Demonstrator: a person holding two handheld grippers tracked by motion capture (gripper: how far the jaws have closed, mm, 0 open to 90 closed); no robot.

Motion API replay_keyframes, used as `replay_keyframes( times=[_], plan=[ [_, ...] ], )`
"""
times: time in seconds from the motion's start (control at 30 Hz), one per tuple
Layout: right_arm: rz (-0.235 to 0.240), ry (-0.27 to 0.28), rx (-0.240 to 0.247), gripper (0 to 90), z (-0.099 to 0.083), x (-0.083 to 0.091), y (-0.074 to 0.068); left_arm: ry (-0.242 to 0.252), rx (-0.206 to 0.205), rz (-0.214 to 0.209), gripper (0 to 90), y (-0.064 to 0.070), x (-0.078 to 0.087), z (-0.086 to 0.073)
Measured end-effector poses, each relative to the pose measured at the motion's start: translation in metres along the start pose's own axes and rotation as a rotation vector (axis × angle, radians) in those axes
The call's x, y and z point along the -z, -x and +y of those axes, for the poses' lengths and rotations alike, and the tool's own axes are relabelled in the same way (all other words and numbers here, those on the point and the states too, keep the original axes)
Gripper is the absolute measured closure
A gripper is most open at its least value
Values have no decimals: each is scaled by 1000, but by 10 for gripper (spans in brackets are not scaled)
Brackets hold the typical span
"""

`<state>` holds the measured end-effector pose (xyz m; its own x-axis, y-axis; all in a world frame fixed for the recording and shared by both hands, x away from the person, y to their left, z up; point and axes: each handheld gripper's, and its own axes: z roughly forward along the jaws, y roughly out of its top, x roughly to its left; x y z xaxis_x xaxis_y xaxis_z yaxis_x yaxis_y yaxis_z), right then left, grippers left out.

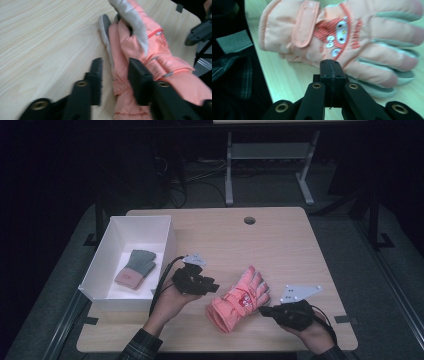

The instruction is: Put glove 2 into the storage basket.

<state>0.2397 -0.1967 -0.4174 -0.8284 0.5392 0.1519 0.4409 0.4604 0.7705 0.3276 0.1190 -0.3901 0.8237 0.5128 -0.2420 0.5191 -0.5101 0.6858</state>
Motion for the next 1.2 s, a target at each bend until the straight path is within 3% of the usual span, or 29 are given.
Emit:
replay_keyframes(
  times=[0.13, 0.37, 0.6, 0.87, 1.2],
  plan=[
    [-14, 21, 14, 900, 8, 1, 5, 5, -32, -23, 433, 9, 0, 8],
    [-3, 16, 33, 900, 18, -13, 8, 0, -80, -66, 279, 26, -8, 25],
    [-11, 5, 36, 900, 19, -21, 11, -36, -97, -75, 232, 28, -25, 31],
    [-20, -20, 19, 900, 19, -33, 19, -100, -81, -91, 184, 23, -51, 25],
    [-31, -63, 16, 900, 14, -46, 18, -162, -49, -112, 153, 17, -75, 14]
  ],
)
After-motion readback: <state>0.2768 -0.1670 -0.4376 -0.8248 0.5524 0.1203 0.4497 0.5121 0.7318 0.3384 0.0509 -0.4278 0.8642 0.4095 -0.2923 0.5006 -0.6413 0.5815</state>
